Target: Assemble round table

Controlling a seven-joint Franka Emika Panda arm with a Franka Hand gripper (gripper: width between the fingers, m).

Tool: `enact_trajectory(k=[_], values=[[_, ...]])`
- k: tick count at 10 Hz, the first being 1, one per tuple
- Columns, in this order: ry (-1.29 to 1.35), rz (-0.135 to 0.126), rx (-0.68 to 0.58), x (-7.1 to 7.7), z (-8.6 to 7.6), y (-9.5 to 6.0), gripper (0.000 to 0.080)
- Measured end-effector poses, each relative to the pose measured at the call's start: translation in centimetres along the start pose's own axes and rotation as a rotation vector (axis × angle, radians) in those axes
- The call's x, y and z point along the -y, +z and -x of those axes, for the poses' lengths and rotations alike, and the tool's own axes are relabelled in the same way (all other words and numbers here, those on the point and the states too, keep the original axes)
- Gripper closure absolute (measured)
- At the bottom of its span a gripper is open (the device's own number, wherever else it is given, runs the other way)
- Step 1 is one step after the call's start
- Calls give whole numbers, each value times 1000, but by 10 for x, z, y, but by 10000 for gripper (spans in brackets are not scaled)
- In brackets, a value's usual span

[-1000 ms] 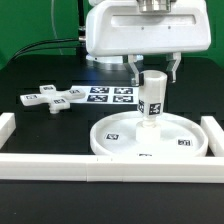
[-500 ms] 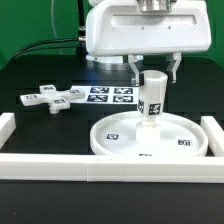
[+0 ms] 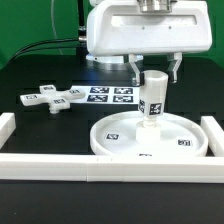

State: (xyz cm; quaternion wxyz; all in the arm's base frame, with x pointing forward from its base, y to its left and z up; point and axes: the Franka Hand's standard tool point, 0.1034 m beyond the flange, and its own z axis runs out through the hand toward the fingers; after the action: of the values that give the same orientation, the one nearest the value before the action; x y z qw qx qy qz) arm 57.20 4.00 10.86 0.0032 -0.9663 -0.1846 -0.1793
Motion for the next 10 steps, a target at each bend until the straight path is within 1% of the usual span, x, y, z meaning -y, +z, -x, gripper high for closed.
enact_trajectory(k=[3,5,8,10], values=[[0,3,-4,0,1,0,386],[0,9,-14,-1,2,-1,386],[0,10,-10,0,6,-3,386],[0,11,-11,1,8,-1,386]])
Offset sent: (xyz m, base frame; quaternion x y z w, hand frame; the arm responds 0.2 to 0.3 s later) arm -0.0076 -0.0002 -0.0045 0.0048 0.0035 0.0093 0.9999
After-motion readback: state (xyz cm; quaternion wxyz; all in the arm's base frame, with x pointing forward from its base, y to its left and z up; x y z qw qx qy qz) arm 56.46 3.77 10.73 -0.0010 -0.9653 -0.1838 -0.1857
